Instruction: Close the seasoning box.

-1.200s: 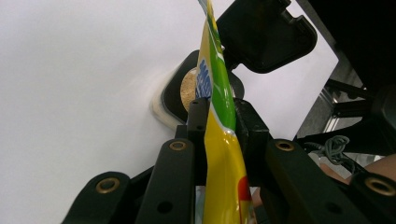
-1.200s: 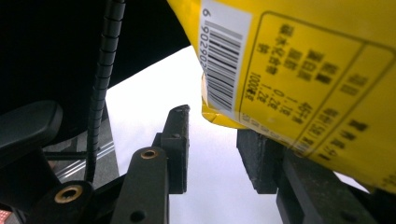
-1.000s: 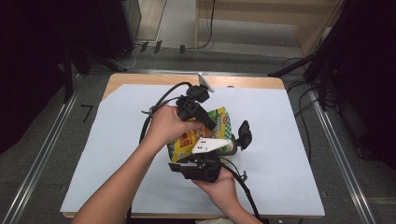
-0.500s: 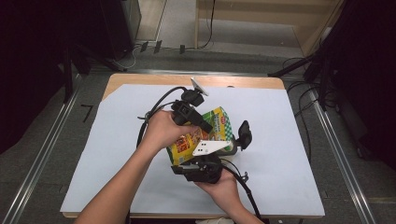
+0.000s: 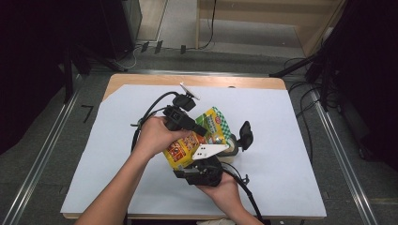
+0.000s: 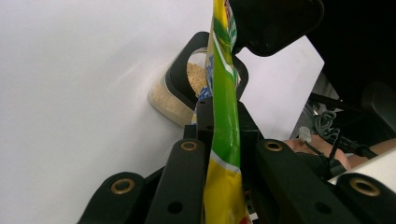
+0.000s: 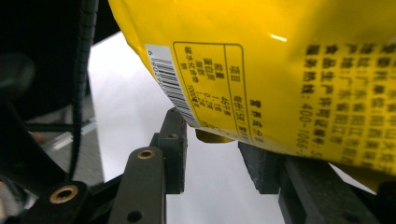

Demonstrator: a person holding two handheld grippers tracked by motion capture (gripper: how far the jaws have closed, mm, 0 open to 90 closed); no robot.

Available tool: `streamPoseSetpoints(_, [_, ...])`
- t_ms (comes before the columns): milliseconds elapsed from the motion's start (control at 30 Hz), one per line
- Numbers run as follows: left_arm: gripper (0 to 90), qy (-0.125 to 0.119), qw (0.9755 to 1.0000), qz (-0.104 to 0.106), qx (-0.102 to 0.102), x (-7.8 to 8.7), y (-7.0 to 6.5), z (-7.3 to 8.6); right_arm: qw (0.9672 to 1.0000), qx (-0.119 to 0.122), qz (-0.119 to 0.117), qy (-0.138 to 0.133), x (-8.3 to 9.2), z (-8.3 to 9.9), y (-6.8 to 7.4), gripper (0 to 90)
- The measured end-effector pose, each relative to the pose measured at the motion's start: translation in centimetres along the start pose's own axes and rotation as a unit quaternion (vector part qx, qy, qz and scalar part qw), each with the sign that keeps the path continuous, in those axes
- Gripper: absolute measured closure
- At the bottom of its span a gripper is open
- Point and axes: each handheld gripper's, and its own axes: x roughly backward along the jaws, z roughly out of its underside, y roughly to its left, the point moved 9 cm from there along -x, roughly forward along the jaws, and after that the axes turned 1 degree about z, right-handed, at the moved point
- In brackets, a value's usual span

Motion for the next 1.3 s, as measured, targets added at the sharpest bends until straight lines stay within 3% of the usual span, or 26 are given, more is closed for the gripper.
streamPoseSetpoints(133, [86.4, -0.007, 1.0, 0.003, 0.001, 0.2, 0.2, 0.4, 0.9999, 0.014, 0.009, 0.002, 0.0, 0.2, -0.1, 62.9])
streamPoseSetpoints(533, [86.4, -0.025, 0.9996, 0.011, 0.002, 0.6, 0.6, 1.3, 0.9996, 0.019, 0.013, 0.014, -0.2, 1.0, -0.2, 61.3])
streamPoseSetpoints(800, [86.8, -0.034, 0.9993, 0.015, -0.005, 0.7, 0.6, 1.8, 0.9997, 0.01, 0.015, 0.017, -0.5, 1.7, -0.6, 57.7])
streamPoseSetpoints(1167, [86.9, -0.054, 0.9976, 0.038, 0.022, 1.0, 1.5, 2.7, 0.9996, -0.005, 0.016, 0.023, -0.5, 2.3, -1.1, 54.6])
streamPoseSetpoints(1300, [87.0, -0.053, 0.9974, 0.043, 0.023, 1.1, 1.7, 2.9, 0.9994, -0.004, 0.021, 0.027, -0.6, 2.5, -1.2, 54.3])
